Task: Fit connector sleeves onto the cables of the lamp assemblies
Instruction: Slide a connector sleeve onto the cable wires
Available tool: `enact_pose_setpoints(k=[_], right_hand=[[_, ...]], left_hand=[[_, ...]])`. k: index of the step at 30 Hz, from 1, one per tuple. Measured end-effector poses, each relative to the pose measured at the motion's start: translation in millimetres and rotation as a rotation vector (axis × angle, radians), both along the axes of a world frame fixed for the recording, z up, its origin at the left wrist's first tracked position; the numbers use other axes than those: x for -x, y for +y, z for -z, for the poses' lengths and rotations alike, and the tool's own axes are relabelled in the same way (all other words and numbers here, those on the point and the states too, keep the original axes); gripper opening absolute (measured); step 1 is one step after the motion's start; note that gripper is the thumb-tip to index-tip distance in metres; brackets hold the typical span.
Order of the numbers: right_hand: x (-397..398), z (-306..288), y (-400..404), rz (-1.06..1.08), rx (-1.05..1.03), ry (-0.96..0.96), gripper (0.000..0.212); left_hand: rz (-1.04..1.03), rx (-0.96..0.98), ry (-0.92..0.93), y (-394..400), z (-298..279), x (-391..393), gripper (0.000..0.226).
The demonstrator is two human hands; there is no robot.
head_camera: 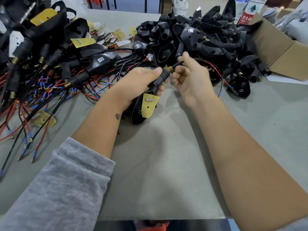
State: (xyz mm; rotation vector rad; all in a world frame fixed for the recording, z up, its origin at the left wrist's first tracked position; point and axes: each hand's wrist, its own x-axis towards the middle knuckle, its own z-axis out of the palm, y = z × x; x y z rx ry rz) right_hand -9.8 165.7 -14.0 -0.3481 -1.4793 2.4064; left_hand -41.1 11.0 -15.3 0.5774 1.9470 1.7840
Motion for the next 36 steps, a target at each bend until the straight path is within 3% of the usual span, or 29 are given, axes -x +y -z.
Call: enact_pose_setpoints(k=[4,8,14,21,26,36], right_hand=[[-1.5,1.8,-9.7,-0.175,-0.348,-0.015,0.025],[-3.5,3.4,-14.0,-0.118,-0.425,-0.001,0.027],[-2.6,2.7,-9.4,0.045,-0.282,0.014,0.024],[-0.8,2.2,-3.9,0.196,-0.108,0.048,0.024],[0.3,2.0,-2.6,0.216,0.027,0.067,0.024],[3.7,5.4,1.2,0.190,0.242,0.091,0.025]], left_hand=[[-0.047,0.025,0.041,2.3,-1.9,-1.4,0.033],[-0.178,-0.018,0.024,6.6,-3.4,-3.0,0.023],[-0.316,0.022,0.190,8.3,1.7,1.4,0.006],[-0.265,0.196,0.530,6.9,8.9,-3.6,0.041],[-0.381,0.225,0.572,5.5,8.1,-1.7,0.054],[-0.481,0.199,0.846,7.1,8.7,-1.0,0.033]])
